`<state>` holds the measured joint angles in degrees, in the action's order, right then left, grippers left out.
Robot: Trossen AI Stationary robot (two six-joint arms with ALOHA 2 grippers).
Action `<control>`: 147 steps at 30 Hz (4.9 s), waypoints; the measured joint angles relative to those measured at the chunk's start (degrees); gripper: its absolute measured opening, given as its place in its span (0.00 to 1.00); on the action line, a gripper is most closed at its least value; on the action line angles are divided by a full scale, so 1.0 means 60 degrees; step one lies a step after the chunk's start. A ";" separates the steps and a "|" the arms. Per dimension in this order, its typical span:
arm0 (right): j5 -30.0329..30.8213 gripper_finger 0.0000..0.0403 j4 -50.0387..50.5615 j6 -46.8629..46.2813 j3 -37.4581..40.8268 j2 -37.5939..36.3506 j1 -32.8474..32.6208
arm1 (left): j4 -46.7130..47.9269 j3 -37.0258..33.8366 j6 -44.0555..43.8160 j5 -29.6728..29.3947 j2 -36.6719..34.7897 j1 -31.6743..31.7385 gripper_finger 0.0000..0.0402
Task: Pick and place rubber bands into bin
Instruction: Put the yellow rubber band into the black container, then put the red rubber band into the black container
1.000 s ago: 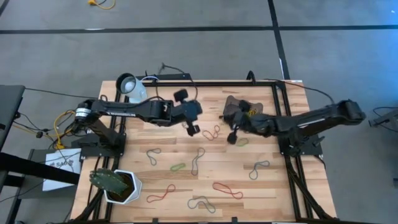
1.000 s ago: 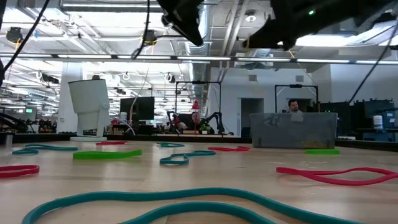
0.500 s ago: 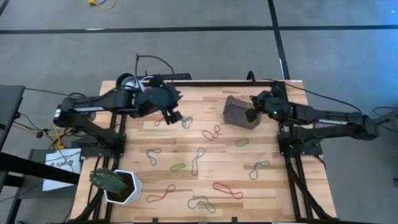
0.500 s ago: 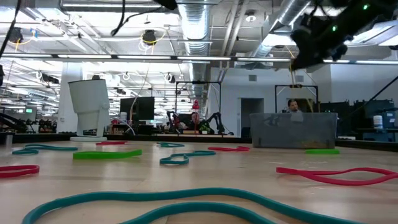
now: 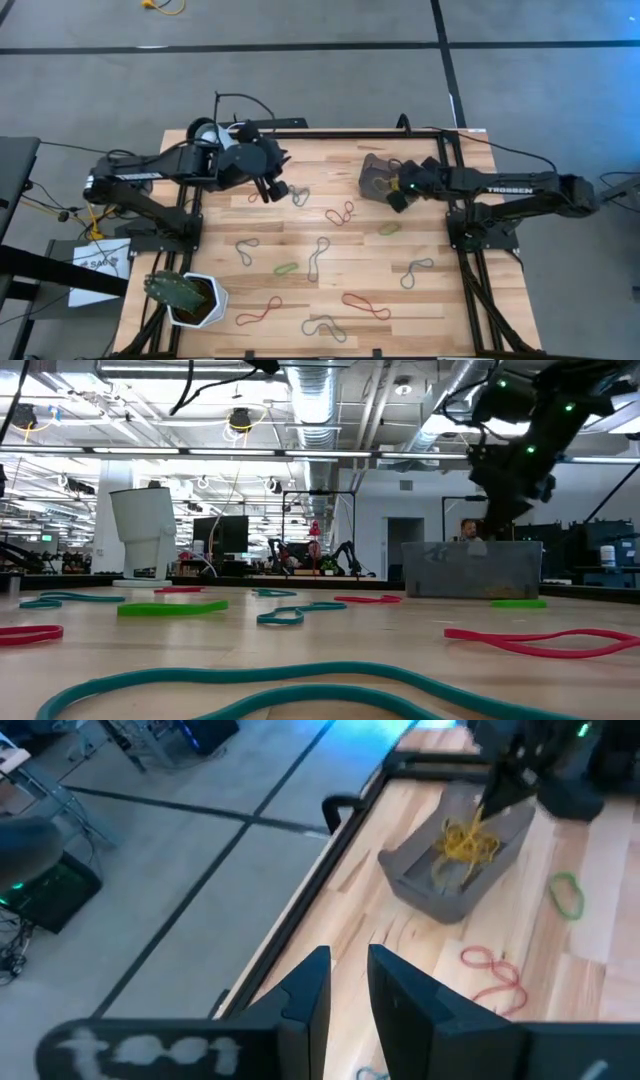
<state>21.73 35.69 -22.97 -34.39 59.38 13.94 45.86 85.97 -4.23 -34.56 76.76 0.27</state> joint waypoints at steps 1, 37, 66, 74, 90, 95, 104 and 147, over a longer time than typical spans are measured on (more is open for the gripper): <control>0.0001 0.00 0.0205 -0.0125 0.0000 -0.0008 -0.0027 | 0.0076 -0.0010 -0.0001 -0.0018 0.0042 0.0004 0.15; -0.0396 0.17 0.2958 -0.0373 -0.1220 0.1628 -0.0114 | 0.0044 -0.0006 0.0381 -0.0140 0.0810 0.0022 0.15; 0.0424 0.16 -0.5513 0.2146 0.3045 -0.4987 -0.5308 | -0.0506 -0.7020 -0.3922 -0.0147 -0.7218 -0.1698 0.15; 0.0744 0.16 -0.9182 0.2917 0.4568 -0.4615 -0.4974 | -0.4373 -0.9709 -0.4017 -0.0074 -0.7025 -0.0792 0.15; 0.0872 0.16 -0.9650 0.2914 0.4590 -0.4514 -0.4172 | -0.6006 -0.9991 -0.4393 0.2289 -0.2114 0.2072 0.15; 0.0868 0.16 -0.9262 0.2918 0.4592 -0.4514 -0.4174 | -0.6925 -0.9988 -0.4397 0.2623 -0.0648 0.2827 0.15; 0.0874 0.16 -0.8464 0.2920 0.4594 -0.4515 -0.4172 | -0.7995 -0.9863 -0.4505 0.2952 0.1292 0.3423 0.15; 0.0886 0.16 -0.7015 0.1558 0.4913 -0.4514 -0.4176 | -0.7351 -0.9655 -0.4827 0.1871 0.1575 0.3365 0.15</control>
<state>27.05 -6.40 -13.63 -4.92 32.29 -11.11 1.76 28.04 -33.19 -23.33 86.21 20.46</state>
